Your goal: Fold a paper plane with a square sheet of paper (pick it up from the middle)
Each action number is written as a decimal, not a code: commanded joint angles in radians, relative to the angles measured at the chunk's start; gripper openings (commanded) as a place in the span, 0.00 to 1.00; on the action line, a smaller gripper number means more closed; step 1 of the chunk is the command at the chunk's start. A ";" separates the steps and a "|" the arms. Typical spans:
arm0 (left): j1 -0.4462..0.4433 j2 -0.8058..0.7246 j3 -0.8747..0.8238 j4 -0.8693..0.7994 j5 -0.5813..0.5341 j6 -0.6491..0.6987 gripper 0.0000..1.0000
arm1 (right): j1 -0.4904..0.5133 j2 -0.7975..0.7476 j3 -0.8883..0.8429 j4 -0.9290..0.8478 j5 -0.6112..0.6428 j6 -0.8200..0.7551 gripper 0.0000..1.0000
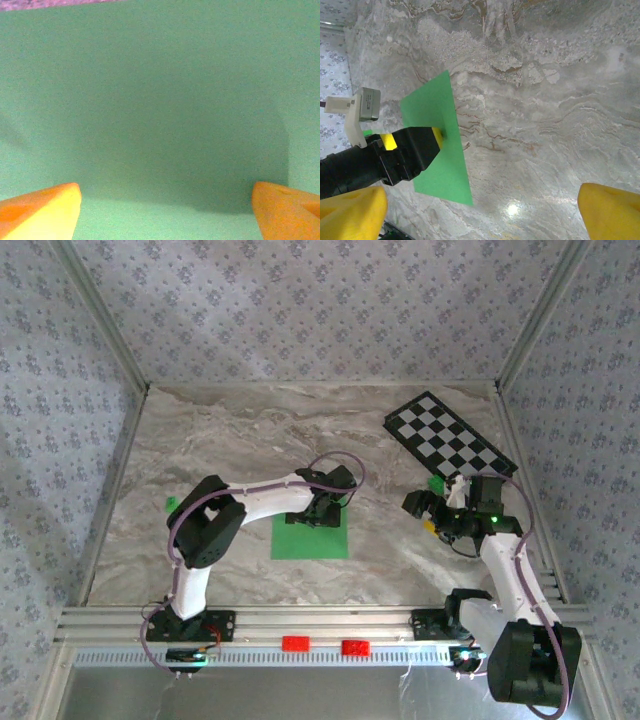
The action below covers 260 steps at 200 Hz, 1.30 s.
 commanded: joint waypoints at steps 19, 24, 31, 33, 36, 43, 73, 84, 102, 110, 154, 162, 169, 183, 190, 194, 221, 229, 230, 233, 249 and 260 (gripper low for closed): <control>0.007 -0.018 -0.017 -0.066 0.009 0.002 0.90 | -0.005 -0.004 0.007 -0.010 -0.016 -0.012 1.00; 0.008 -0.015 -0.021 -0.060 0.015 0.003 0.90 | -0.006 -0.003 0.004 -0.010 -0.015 -0.011 1.00; 0.008 -0.011 -0.026 -0.053 0.018 -0.001 0.90 | -0.005 -0.003 0.005 -0.009 -0.016 -0.010 1.00; 0.008 -0.010 -0.027 -0.052 0.018 -0.002 0.90 | -0.005 -0.003 0.004 -0.008 -0.016 -0.010 1.00; 0.008 -0.008 -0.030 -0.049 0.018 -0.003 0.90 | -0.005 -0.002 0.004 -0.006 -0.018 -0.010 1.00; 0.008 -0.003 -0.035 -0.045 0.019 -0.005 0.90 | -0.006 -0.003 0.001 -0.005 -0.020 -0.009 1.00; 0.008 0.022 -0.072 -0.023 0.046 -0.015 0.90 | -0.006 -0.001 -0.002 -0.005 -0.020 -0.010 1.00; 0.008 0.021 -0.096 -0.006 0.055 -0.024 0.90 | -0.006 -0.002 -0.002 -0.005 -0.017 -0.010 1.00; 0.009 0.013 -0.135 0.031 0.077 -0.033 0.89 | -0.006 0.000 -0.001 -0.005 -0.016 -0.010 1.00; 0.010 0.012 -0.144 0.035 0.080 -0.033 0.88 | -0.006 0.001 -0.002 -0.002 -0.019 -0.010 1.00; 0.008 0.024 -0.130 0.012 0.056 -0.013 0.84 | -0.008 0.006 -0.003 0.001 -0.018 -0.009 1.00; 0.008 0.023 -0.128 0.013 0.057 -0.014 0.84 | -0.007 0.006 -0.003 0.002 -0.018 -0.009 1.00; 0.008 0.024 -0.128 0.015 0.060 -0.013 0.84 | -0.007 0.006 -0.002 -0.001 -0.016 -0.009 1.00; 0.007 0.023 -0.128 0.019 0.061 -0.016 0.84 | -0.006 0.006 0.000 -0.003 -0.017 -0.009 1.00; 0.006 0.021 -0.128 0.024 0.061 -0.016 0.83 | -0.007 0.007 0.000 -0.002 -0.016 -0.010 1.00; 0.004 0.019 -0.128 0.025 0.059 -0.015 0.83 | -0.007 0.004 0.002 -0.002 -0.016 -0.010 1.00; -0.001 0.001 -0.117 0.025 0.044 -0.009 0.79 | -0.007 0.005 0.006 -0.006 -0.014 -0.009 1.00; -0.003 -0.004 -0.111 0.027 0.039 -0.005 0.75 | -0.006 0.004 0.009 -0.004 -0.015 -0.005 1.00; -0.003 -0.005 -0.111 0.027 0.038 -0.004 0.75 | -0.007 0.004 0.010 -0.003 -0.014 -0.004 1.00; -0.003 -0.009 -0.110 0.027 0.038 -0.002 0.72 | -0.007 0.005 0.010 -0.003 -0.014 -0.002 1.00; -0.006 -0.024 -0.095 0.029 0.026 0.008 0.64 | -0.007 0.003 0.017 0.000 -0.019 0.007 1.00; -0.006 -0.037 -0.081 0.026 0.020 0.017 0.54 | -0.008 0.002 0.021 0.001 -0.020 0.010 1.00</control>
